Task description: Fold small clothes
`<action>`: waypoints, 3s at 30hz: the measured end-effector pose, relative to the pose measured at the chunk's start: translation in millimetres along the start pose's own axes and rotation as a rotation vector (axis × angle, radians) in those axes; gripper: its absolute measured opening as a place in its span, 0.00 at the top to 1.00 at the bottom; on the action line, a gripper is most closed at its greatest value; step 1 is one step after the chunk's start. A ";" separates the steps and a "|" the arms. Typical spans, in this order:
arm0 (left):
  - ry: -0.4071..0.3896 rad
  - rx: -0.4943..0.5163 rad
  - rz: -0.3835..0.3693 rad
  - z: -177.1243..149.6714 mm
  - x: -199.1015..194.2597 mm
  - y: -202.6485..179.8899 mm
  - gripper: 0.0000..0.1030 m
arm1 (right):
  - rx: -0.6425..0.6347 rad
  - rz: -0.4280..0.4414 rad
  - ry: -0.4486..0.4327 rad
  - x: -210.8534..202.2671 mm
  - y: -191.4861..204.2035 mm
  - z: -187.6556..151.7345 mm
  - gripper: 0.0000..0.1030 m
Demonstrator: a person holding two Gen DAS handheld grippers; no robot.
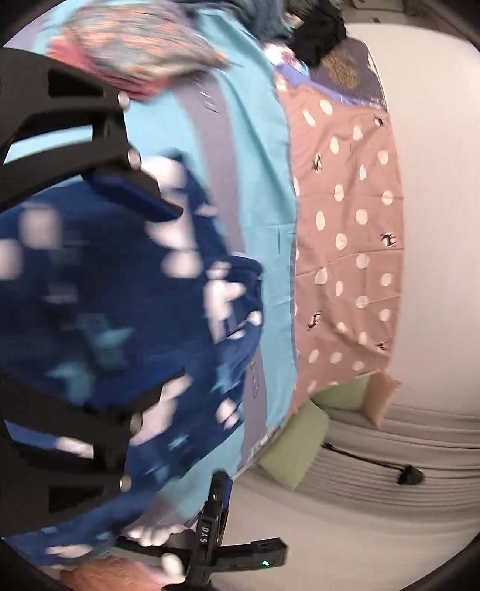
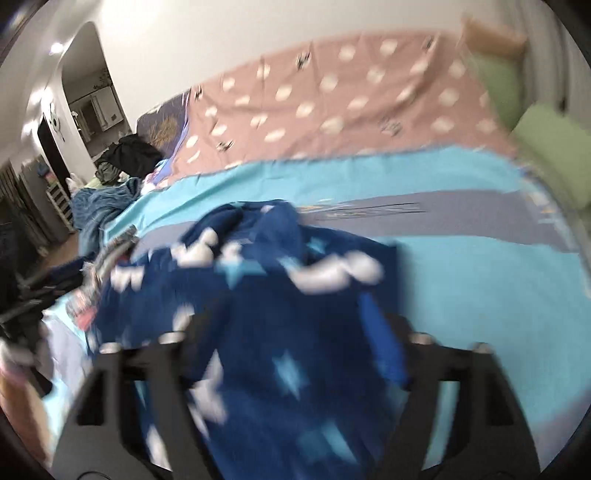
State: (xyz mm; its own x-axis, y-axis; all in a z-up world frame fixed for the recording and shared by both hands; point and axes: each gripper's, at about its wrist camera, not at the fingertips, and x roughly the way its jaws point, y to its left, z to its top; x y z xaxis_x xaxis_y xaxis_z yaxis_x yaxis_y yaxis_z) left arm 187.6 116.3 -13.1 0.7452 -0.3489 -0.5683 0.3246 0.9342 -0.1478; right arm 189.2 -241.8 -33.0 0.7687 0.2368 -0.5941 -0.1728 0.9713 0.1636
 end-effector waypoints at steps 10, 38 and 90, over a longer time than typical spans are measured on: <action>0.147 -0.153 0.001 -138.3 -94.0 -5.1 0.18 | 0.269 -0.014 0.120 -98.2 -64.6 -132.7 0.14; 0.065 -0.150 -0.026 -211.4 -211.3 -94.4 0.18 | 0.051 0.215 -0.058 -244.1 30.5 -232.4 0.26; 0.158 0.178 -0.437 -220.2 -180.5 -216.8 0.48 | -0.018 0.647 0.104 -182.4 88.8 -244.6 0.50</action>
State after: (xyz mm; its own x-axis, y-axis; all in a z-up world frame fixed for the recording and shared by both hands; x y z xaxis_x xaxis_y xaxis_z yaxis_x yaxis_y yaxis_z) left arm -145.6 -6.9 -56.7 0.4245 -0.6764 -0.6019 0.6914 0.6714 -0.2668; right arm -117.0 -193.1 -102.8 0.4424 0.7735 -0.4537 -0.5916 0.6320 0.5006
